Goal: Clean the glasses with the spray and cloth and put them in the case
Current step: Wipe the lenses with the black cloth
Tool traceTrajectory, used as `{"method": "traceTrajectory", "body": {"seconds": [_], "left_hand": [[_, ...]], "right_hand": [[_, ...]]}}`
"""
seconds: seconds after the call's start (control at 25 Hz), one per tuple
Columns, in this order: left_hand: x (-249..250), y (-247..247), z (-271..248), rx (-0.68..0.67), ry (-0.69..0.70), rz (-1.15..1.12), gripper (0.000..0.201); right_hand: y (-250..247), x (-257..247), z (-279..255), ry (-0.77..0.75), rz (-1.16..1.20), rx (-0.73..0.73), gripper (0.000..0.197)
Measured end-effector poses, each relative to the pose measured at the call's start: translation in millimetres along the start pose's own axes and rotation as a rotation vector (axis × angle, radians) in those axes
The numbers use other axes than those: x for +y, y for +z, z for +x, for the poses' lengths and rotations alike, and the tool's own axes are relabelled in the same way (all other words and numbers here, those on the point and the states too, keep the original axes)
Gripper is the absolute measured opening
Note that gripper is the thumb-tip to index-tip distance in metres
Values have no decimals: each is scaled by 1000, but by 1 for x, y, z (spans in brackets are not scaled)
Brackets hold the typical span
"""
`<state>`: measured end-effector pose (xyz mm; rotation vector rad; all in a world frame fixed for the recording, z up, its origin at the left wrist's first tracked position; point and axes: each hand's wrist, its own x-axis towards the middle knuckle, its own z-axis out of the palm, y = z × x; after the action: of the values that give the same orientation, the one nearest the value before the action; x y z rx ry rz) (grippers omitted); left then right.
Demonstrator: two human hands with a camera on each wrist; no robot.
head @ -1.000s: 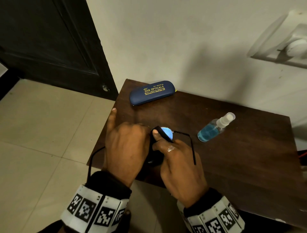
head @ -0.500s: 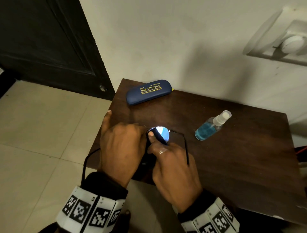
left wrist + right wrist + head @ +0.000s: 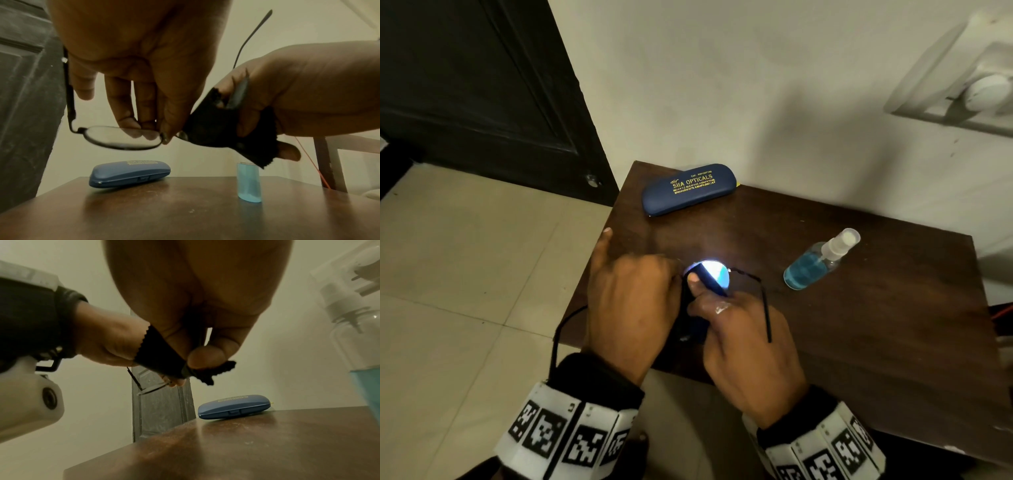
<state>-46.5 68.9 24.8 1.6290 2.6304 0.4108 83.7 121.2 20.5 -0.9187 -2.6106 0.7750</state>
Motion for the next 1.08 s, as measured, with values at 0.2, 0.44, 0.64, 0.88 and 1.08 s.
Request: {"method": "traceTrajectory", "body": {"seconds": [0.2, 0.44, 0.64, 0.88, 1.08], "left_hand": [[-6, -6, 1, 9, -65, -3, 31], [2, -2, 0, 40, 2, -114, 42], [-8, -1, 3, 54, -25, -148, 34], [-6, -2, 4, 192, 30, -284, 30], [2, -4, 3, 281, 144, -266, 22]], "right_hand": [[-3, -1, 1, 63, -103, 182, 34], [0, 3, 2, -58, -12, 88, 50], [-9, 12, 1, -50, 150, 148, 33], [-18, 33, 9, 189, 473, 131, 21], [-13, 30, 16, 154, 570, 180, 42]]}}
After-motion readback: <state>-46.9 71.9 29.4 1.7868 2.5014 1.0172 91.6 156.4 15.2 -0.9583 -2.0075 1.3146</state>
